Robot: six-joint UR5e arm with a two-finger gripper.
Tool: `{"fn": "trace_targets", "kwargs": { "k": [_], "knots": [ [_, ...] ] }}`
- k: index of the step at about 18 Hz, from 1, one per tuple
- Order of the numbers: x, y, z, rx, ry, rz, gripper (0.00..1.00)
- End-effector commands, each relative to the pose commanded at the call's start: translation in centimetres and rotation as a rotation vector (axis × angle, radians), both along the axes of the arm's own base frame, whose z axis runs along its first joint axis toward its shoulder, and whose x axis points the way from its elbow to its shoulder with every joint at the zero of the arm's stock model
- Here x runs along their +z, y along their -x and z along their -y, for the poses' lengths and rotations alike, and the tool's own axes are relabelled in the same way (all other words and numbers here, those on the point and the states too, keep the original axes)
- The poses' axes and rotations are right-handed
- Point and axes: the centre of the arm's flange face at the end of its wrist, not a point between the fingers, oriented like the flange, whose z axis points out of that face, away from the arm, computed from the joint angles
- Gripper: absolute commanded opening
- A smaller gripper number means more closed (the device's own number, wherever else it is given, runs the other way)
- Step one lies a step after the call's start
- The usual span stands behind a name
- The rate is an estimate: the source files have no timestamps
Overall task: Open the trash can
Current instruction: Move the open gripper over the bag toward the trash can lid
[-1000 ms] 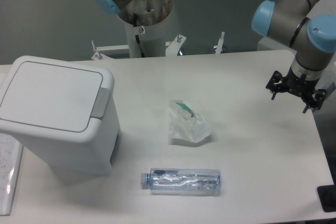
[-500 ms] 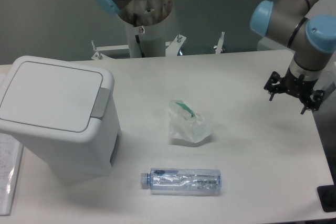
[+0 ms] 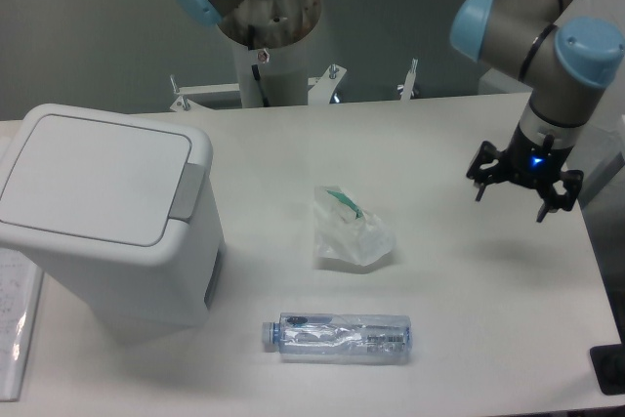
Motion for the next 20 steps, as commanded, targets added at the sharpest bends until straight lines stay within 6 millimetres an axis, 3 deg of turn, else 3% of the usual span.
{"fn": "trace_targets", "kwargs": {
  "k": [3, 5, 9, 10, 13, 16, 20],
  "knots": [
    [1.5, -2.7, -3.2, 0.006, -0.057, 0.025, 1.0],
    [2.5, -3.7, -4.1, 0.069, -0.12, 0.067, 1.0],
    [9.4, -6.5, -6.6, 0.23, -0.272, 0.126, 1.0],
    [11.7, -8.1, -7.8, 0.242, -0.331, 0.152, 1.0],
    [17.2, -11.3, -8.7, 0.286, -0.481, 0.246, 1.0],
    [18.1, -16.7, -10.2, 0.222, -0.516, 0.306, 1.0],
    [19.4, -21.0, -10.6, 0.174, -0.528, 0.289, 1.0]
  ]
}}
